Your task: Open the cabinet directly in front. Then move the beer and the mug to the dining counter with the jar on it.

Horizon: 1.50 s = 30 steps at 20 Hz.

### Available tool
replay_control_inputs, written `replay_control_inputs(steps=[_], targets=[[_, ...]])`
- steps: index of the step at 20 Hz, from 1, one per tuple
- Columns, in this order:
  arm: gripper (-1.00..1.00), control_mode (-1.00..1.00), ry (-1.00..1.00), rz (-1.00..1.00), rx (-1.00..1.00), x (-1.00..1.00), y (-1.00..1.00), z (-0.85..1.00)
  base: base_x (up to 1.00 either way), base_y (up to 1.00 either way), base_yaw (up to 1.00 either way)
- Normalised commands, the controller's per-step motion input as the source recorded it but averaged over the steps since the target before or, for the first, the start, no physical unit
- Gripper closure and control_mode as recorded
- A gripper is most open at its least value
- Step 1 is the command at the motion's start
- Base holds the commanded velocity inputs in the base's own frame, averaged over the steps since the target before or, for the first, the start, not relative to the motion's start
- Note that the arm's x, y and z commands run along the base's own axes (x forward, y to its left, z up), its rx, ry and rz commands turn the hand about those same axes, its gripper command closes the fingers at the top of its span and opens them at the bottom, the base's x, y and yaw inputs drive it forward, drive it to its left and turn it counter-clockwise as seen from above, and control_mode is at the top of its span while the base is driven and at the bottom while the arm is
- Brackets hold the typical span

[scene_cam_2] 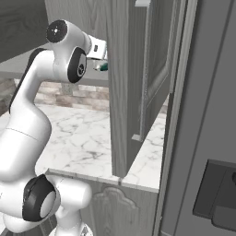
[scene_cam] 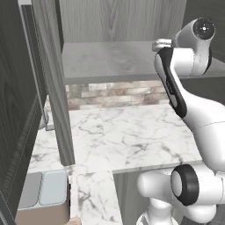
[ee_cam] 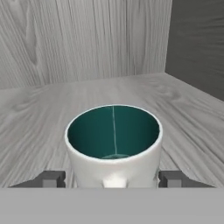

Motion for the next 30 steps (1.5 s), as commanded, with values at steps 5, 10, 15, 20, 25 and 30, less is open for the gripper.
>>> replay_control_inputs(steps=[5,10,15,20,25,30], targets=[[1.00,-1.00,0.00,0.00,0.00,0.00,0.00,0.00,0.00,0.00,0.00],[1.00,-1.00,0.00,0.00,0.00,0.00,0.00,0.00,0.00,0.00,0.00],[1.00,-1.00,-0.19,0.00,0.00,-0.10,0.00,0.33,0.00,0.00,0.00],[1.00,-1.00,-0.13,0.00,0.00,-0.07,0.00,0.21,0.00,0.00,0.00],[1.00,-1.00,-0.07,0.00,0.00,-0.45,0.00,0.01,0.00,0.00,0.00],[1.00,-1.00,-0.05,0.00,0.00,-0.97,0.00,0.00,0.00,0.00,0.00]])
